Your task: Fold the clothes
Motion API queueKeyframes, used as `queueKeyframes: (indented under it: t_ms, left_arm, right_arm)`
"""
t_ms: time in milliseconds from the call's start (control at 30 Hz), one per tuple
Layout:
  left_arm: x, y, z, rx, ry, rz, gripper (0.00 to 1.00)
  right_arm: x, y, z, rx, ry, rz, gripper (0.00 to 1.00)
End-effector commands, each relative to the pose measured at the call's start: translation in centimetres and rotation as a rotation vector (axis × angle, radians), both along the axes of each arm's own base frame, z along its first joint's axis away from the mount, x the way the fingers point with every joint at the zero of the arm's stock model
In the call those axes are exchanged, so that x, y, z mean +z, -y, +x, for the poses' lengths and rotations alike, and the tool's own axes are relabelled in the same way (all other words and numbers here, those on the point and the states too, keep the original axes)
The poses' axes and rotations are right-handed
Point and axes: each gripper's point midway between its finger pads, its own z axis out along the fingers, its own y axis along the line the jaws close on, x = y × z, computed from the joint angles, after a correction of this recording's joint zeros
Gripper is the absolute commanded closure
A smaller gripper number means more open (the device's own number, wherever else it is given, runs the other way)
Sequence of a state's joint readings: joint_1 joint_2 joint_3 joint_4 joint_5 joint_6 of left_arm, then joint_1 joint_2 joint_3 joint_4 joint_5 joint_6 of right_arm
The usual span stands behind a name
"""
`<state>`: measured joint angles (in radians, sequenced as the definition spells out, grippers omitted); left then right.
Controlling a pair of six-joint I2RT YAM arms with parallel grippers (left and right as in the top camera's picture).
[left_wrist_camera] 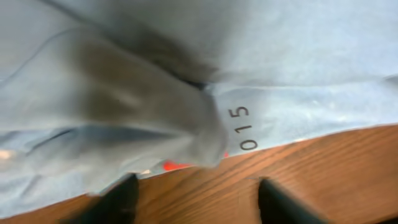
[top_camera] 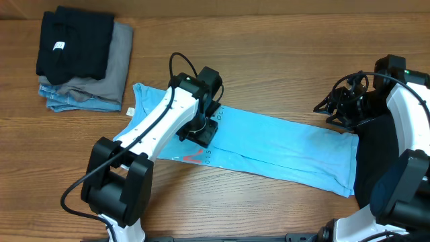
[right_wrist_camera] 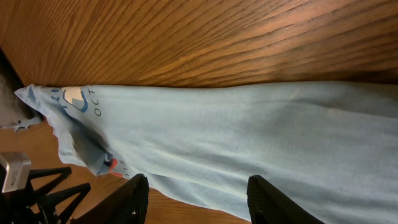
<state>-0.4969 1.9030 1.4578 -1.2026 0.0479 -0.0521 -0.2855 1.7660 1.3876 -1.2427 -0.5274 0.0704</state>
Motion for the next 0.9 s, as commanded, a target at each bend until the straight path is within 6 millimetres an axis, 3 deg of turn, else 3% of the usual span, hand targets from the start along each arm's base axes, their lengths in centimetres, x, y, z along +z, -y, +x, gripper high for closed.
queueKeyframes:
  t_ms: [0, 233, 433, 600, 867]
  left_arm:
    - [0.4, -1.6, 1.3, 0.027, 0.055, 0.080, 0.19]
    - [0.8, -7.0, 2.6, 0.184, 0.091, 0.240, 0.18]
    - [0.5, -10.9, 4.7, 0.395, 0.100, 0.177, 0.10]
    - [-0.7, -11.5, 5.6, 0.481, 0.062, -0.011, 0.16]
    - [-3.7, -11.7, 5.1, 0.547, 0.042, -0.088, 0.32]
  right_arm:
    - [1.0, -0.3, 0.2, 0.011, 0.039, 0.002, 0.45]
    - [1.0, -0.3, 0.2, 0.012, 0.039, 0.002, 0.45]
    - [1.0, -0.3, 0.2, 0.012, 0.042, 0.001, 0.45]
    - [1.0, -0.3, 0.3, 0.012, 0.043, 0.001, 0.44]
    - [1.0, -0.3, 0.3, 0.012, 0.045, 0.000, 0.45]
